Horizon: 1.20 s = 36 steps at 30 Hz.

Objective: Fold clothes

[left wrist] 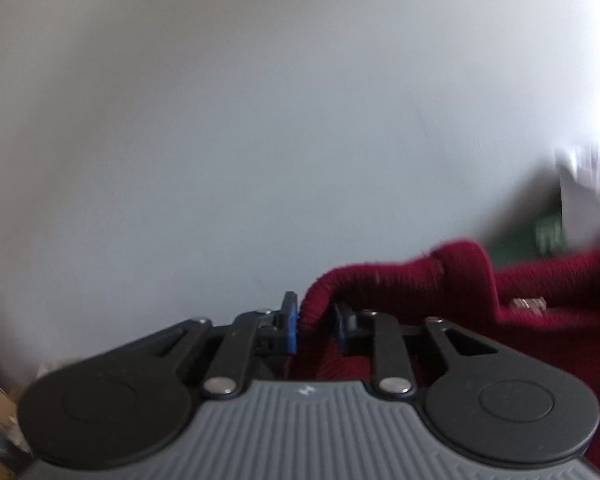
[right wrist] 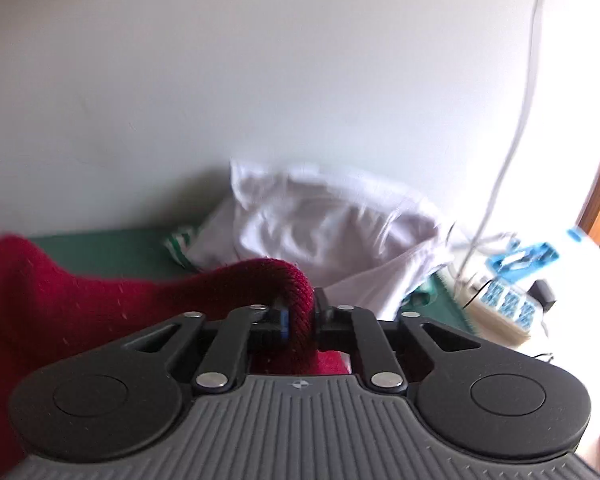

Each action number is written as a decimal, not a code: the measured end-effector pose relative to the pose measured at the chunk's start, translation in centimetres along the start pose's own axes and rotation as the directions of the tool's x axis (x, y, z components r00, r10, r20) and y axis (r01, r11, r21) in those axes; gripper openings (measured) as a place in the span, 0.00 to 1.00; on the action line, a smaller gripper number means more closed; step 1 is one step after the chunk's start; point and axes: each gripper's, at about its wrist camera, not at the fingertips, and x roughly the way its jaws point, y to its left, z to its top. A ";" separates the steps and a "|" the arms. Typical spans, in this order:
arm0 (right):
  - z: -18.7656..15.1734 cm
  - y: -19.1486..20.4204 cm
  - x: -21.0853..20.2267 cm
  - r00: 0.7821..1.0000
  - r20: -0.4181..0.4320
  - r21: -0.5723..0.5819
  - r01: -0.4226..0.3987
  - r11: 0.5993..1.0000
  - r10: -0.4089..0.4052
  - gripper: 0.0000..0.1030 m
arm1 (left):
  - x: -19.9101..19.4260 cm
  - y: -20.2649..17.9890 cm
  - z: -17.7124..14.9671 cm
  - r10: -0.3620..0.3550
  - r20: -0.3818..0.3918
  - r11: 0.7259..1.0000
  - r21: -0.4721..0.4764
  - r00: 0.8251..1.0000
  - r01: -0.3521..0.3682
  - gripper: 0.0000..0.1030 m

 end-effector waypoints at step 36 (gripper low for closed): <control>-5.2 -13.4 -11.2 0.978 0.146 0.355 0.088 0.931 -0.148 0.56 | -27.4 -7.2 -22.3 -0.074 -0.260 0.993 -0.108 0.963 0.048 0.88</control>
